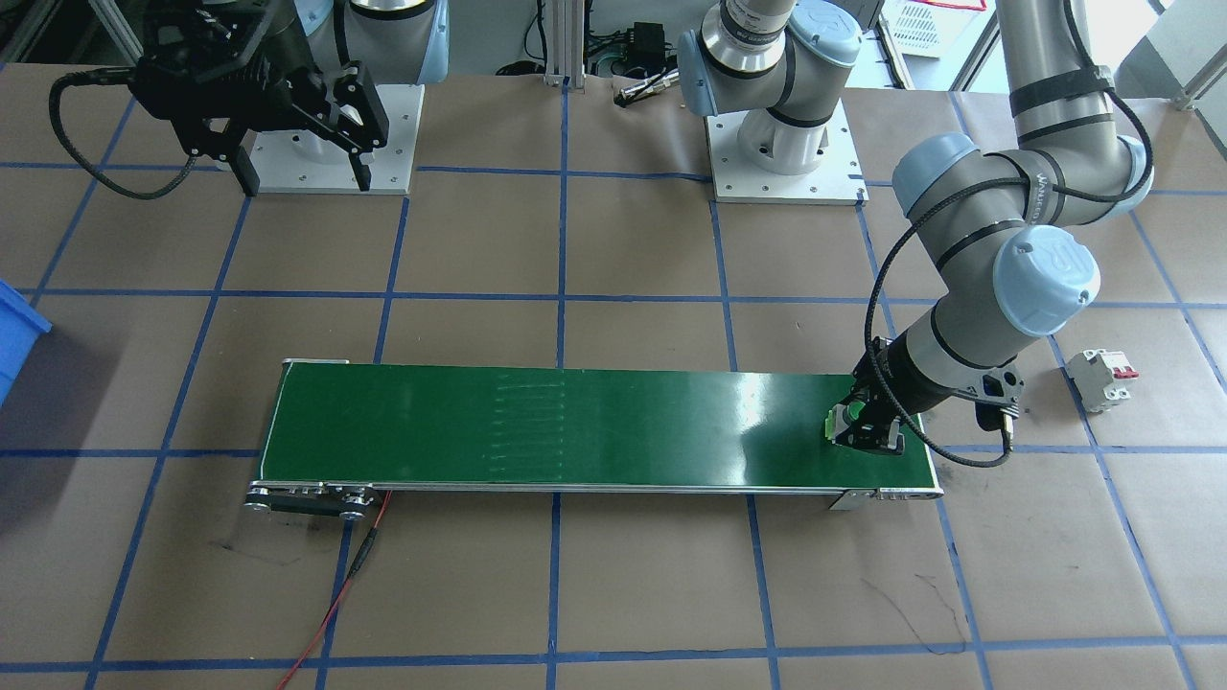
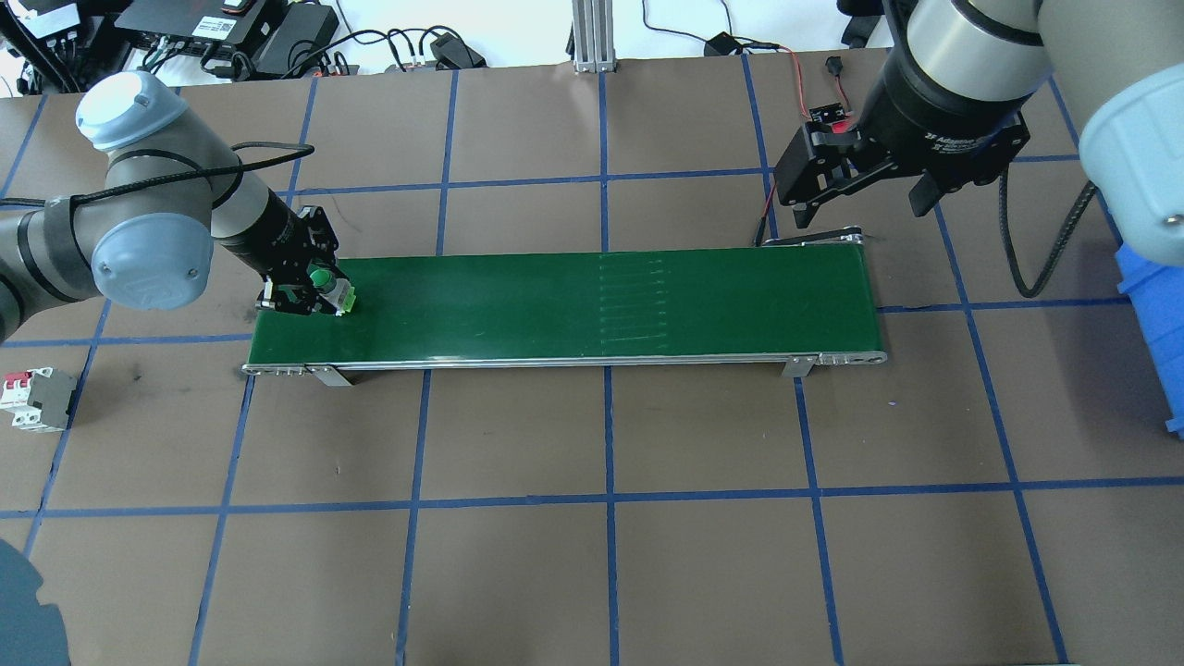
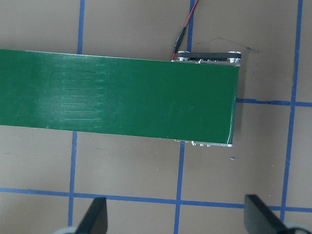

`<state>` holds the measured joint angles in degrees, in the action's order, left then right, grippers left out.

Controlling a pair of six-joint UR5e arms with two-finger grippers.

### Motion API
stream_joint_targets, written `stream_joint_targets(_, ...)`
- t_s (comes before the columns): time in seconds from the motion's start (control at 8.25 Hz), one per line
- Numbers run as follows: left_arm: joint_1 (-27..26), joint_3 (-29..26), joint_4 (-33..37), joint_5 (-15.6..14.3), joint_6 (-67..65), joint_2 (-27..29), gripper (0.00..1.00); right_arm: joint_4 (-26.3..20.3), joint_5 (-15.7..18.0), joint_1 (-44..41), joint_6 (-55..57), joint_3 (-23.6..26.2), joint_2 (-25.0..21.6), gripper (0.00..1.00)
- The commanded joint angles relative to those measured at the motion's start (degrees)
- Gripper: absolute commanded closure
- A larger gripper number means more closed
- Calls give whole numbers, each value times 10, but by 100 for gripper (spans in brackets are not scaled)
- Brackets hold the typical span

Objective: Move button from left to right

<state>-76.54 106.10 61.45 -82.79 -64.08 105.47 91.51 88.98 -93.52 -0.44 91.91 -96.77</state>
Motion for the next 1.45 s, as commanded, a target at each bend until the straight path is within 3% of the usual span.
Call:
stream_joint_targets(0.0, -12, 10, 0, 1, 3, -1, 16, -1, 1, 0, 0, 0, 0, 0)
stream_joint_targets(0.12, -20, 9, -1, 1, 0, -2, 0, -1, 1, 0, 0, 0, 0, 0)
stream_joint_targets(0.48, -29, 7, -3, 0, 12, -15, 0, 1, 1, 0, 0, 0, 4, 0)
stream_joint_targets(0.73, -30, 0, -2, -3, 172, -15, 0, 7, 2, 1, 0, 1, 14, 0)
stream_joint_targets(1.21, -32, -33, 18, -5, 453, -64, 0, 55, -7, 2, 3, 9, 133, 0)
stream_joint_targets(1.33, -32, -47, 55, -6, 502, -80, 0, 61, -1, 1, 2, 16, 154, 0)
